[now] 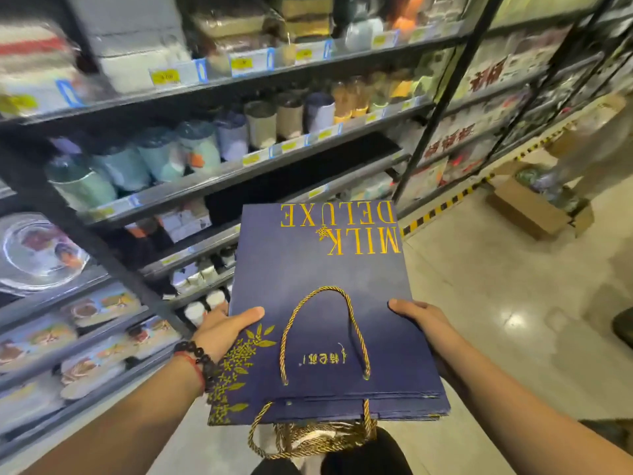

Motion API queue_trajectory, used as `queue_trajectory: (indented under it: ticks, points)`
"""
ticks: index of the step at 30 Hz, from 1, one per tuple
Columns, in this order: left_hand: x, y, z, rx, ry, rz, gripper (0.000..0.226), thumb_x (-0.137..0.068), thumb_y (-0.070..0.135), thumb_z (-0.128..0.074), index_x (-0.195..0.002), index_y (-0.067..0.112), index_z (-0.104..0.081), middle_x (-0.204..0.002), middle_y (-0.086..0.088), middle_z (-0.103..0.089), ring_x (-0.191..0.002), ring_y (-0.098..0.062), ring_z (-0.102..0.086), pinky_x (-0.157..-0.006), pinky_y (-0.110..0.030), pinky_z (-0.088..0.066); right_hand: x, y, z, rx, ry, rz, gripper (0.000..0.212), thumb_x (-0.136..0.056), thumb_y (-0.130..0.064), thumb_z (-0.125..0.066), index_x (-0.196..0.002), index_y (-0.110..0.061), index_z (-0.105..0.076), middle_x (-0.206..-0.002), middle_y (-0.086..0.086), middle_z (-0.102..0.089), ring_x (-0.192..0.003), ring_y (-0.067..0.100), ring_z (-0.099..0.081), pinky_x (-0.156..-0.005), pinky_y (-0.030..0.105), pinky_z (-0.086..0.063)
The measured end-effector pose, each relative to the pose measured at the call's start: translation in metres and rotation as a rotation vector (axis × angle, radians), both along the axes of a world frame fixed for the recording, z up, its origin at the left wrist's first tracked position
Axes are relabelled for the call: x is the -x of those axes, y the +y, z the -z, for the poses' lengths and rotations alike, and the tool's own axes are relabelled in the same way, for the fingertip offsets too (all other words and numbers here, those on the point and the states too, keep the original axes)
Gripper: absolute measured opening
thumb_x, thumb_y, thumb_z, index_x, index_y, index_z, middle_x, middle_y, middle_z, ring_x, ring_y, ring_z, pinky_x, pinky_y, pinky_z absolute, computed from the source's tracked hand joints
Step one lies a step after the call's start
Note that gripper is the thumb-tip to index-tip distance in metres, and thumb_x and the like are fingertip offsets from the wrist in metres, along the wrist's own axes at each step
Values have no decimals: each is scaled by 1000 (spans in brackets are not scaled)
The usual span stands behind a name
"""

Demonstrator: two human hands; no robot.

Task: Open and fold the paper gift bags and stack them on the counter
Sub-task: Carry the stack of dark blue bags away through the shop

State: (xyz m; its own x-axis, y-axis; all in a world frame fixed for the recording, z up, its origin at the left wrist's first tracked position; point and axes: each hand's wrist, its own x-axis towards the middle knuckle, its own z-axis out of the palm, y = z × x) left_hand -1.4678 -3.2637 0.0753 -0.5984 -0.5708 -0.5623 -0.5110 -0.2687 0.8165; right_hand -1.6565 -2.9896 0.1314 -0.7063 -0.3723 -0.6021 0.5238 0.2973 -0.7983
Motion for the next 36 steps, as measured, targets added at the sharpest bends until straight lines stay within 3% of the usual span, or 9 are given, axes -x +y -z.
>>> queue_trajectory:
  ticks: [2, 6, 9, 13, 16, 21, 27, 33, 36]
  points:
    - [34, -5, 3, -18, -7, -32, 19, -80, 27, -77, -93, 14, -73, -80, -5, -75, -74, -22, -72, -79, -38, -57, 43, -13, 3, -10, 12, -21, 31, -85, -20, -70, -107, 2, -67, -99, 22, -73, -95, 43, -68, -84, 47, -55]
    - [102, -5, 8, -30, -1, -137, 12, -82, 21, -75, -89, 12, -72, -80, -7, -75, -66, -17, -71, -57, -25, -52, 133, -38, 18, -15, 19, -121, 24, -86, -20, -71, -103, -2, -68, -93, 16, -75, -85, 35, -71, -77, 40, -57]
    - [142, 1, 21, -40, 29, -241, 34, -65, 33, -84, -86, 8, -72, -78, -8, -74, -65, -18, -71, -66, -31, -52, 201, -57, 34, -15, 13, -225, 23, -86, -19, -71, -103, -4, -69, -93, 13, -76, -83, 31, -73, -70, 34, -56]
    - [185, 14, 40, -61, 18, -397, 20, -74, 16, -82, -91, 10, -71, -87, -10, -75, -77, -23, -72, -77, -38, -56, 280, -83, 55, -3, -38, -342, 25, -83, -15, -74, -105, -5, -67, -96, 13, -75, -85, 30, -73, -69, 33, -55]
    - [211, 15, 52, -64, 5, -478, 53, -57, 32, -86, -102, 9, -68, -93, -10, -75, -83, -26, -72, -79, -40, -57, 319, -106, 70, -22, -53, -416, 26, -83, -12, -73, -107, -5, -66, -99, 14, -75, -87, 31, -73, -70, 34, -56]
    - [243, 1, 73, -69, -37, -610, 38, -73, 15, -82, -105, 10, -62, -92, -5, -73, -73, -15, -71, -59, -23, -52, 362, -146, 94, -59, -107, -510, 31, -83, -8, -71, -112, -2, -64, -103, 16, -74, -91, 33, -71, -73, 35, -54]
    - [257, -36, 108, -101, -54, -617, 38, -72, 20, -84, -104, 14, -64, -91, -3, -75, -78, -17, -72, -70, -32, -55, 381, -186, 128, -75, -143, -528, 31, -84, -11, -71, -114, -9, -65, -106, 13, -73, -96, 35, -71, -83, 45, -56]
    - [267, -69, 135, -87, -61, -608, 31, -74, 19, -81, -100, 17, -65, -84, 4, -74, -72, -11, -71, -61, -23, -51, 386, -215, 158, -83, -158, -508, 34, -83, -12, -72, -116, -10, -65, -106, 12, -74, -96, 35, -71, -87, 51, -55]
    - [273, -83, 143, -88, -80, -599, 38, -72, 24, -83, -103, 16, -64, -89, 0, -74, -76, -14, -72, -71, -32, -56, 394, -228, 167, -88, -165, -491, 37, -81, -13, -74, -116, -10, -63, -105, 12, -74, -95, 35, -71, -86, 50, -56]
